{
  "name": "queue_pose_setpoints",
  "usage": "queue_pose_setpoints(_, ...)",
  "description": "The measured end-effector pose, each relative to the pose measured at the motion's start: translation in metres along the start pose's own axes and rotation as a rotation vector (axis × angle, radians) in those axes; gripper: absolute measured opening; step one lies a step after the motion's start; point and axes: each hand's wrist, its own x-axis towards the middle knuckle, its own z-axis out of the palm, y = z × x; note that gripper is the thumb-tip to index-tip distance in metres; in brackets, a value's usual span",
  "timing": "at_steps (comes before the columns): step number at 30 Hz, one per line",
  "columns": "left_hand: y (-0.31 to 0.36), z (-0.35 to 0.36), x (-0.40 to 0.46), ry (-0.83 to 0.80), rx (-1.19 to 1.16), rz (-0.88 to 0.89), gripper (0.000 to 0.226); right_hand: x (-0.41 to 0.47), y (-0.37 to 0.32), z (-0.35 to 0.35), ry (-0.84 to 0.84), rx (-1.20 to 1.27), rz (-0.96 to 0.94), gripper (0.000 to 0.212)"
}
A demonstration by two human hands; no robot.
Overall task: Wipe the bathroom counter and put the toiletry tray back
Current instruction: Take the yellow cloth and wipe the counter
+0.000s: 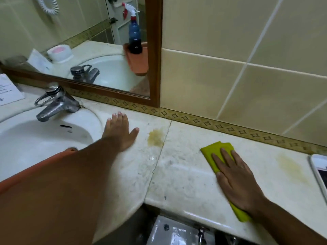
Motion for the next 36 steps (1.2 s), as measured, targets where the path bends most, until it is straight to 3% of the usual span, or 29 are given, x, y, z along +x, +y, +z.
queue_pose_setpoints(7, -0.010, 0.023, 0.013, 0.072, -0.015, 0.040, 0.082, 0.071, -0.024, -0.001, 0.008, -0.069, -0.115, 0.065)
queue_pose_setpoints(12, -0.010, 0.024, 0.014, 0.066, -0.017, 0.047, 0.075, 0.152, -0.118, -0.005, -0.004, -0.087, -0.300, 0.058)
queue_pose_setpoints(15, -0.012, 0.023, 0.014, 0.072, -0.030, 0.035, 0.069, 0.118, -0.151, 0.007, -0.016, -0.107, -0.530, 0.058)
queue_pose_setpoints(18, -0.011, 0.022, 0.015, 0.061, -0.051, 0.048, 0.070, 0.031, -0.106, 0.015, -0.103, 0.043, -0.732, 0.051)
queue_pose_setpoints(20, -0.011, 0.022, 0.016, 0.064, -0.055, 0.054, 0.071, 0.024, -0.050, 0.008, -0.077, 0.050, -0.656, 0.050)
queue_pose_setpoints(22, -0.012, 0.023, 0.014, 0.064, -0.062, 0.050, 0.072, 0.053, -0.020, -0.008, -0.069, 0.017, -0.447, 0.052)
queue_pose_setpoints(25, -0.012, 0.024, 0.015, 0.068, -0.064, 0.053, 0.072, 0.117, -0.046, -0.020, 0.010, -0.034, -0.271, 0.053)
queue_pose_setpoints(28, -0.012, 0.024, 0.016, 0.066, -0.052, 0.059, 0.072, 0.143, -0.127, -0.011, 0.023, -0.067, -0.310, 0.058)
queue_pose_setpoints(31, -0.013, 0.022, 0.015, 0.046, -0.062, 0.049, 0.071, 0.078, -0.163, 0.014, 0.006, -0.092, -0.614, 0.059)
queue_pose_setpoints(34, -0.014, 0.023, 0.016, 0.053, -0.060, 0.064, 0.072, -0.006, -0.109, 0.021, -0.086, 0.037, -0.703, 0.059)
queue_pose_setpoints(36, -0.014, 0.023, 0.016, 0.060, -0.048, 0.068, 0.073, -0.008, -0.050, 0.012, -0.059, 0.009, -0.552, 0.054)
